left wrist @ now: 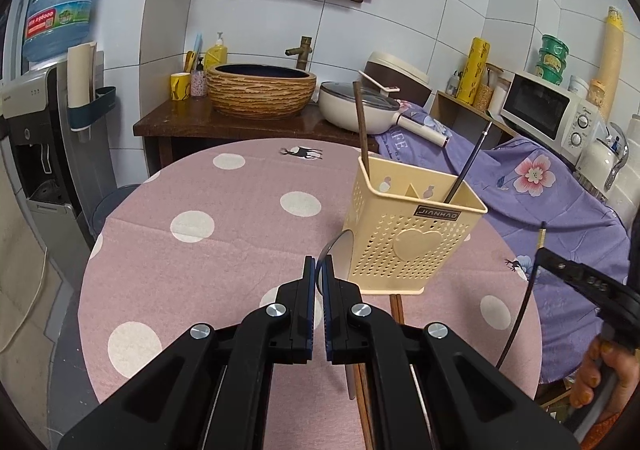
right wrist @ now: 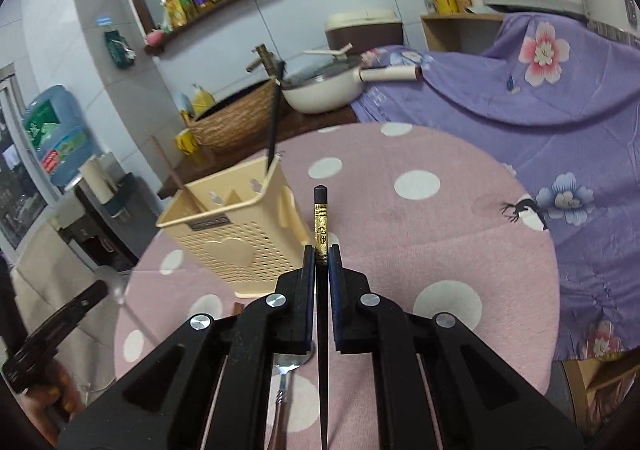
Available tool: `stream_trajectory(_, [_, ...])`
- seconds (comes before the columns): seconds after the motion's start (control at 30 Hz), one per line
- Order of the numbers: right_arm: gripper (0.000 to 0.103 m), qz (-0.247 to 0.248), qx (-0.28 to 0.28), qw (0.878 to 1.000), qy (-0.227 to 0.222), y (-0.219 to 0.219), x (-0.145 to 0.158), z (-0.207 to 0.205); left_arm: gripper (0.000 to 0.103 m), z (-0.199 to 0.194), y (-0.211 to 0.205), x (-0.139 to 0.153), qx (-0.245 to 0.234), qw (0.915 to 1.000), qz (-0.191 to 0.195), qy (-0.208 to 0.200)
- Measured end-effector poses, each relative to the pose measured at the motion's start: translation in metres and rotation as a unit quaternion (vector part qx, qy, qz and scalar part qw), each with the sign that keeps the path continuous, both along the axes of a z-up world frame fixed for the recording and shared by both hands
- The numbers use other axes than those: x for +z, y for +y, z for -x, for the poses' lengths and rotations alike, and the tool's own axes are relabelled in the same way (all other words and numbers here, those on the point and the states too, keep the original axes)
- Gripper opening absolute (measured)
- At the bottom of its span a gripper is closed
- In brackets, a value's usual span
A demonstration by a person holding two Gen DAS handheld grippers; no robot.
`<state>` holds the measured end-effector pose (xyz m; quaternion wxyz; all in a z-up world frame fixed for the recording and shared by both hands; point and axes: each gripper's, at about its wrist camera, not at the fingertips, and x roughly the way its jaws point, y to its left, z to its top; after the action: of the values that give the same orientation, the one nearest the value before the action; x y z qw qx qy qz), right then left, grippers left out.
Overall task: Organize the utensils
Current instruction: 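Carry the gold-banded chopstick toward the basket with the right tool while the left tool carries the spoon, then lower the chopstick into the basket and open the right tool while the left tool drops the spoon in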
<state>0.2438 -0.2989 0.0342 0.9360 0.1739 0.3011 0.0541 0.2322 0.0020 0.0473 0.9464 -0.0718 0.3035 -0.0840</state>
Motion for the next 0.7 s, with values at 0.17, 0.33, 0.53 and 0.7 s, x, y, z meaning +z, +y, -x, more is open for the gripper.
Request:
stream_trajectory(0.17, [0.008,0.009,0.021,0.999,-0.027,0.001,0.024,0.023,0.003,0.003,-0.008,0.007,-0.005,1.0,-0.004,-0.008])
stream_trajectory(0.33, [0.008,0.018,0.031,0.998,-0.049,0.004,0.041,0.034,0.003,0.002,-0.011,0.014,-0.009,0.9999,0.001,-0.011])
stream_trajectory(0.53, [0.008,0.024,0.046,0.996,-0.069,0.009,0.064,0.034,0.003,-0.003,-0.014,0.029,-0.017,0.9997,0.009,-0.017])
stream_trajectory(0.7, [0.008,0.025,0.062,0.995,-0.073,0.015,0.088,0.018,0.003,-0.016,-0.021,0.056,-0.033,0.9988,0.021,-0.03])
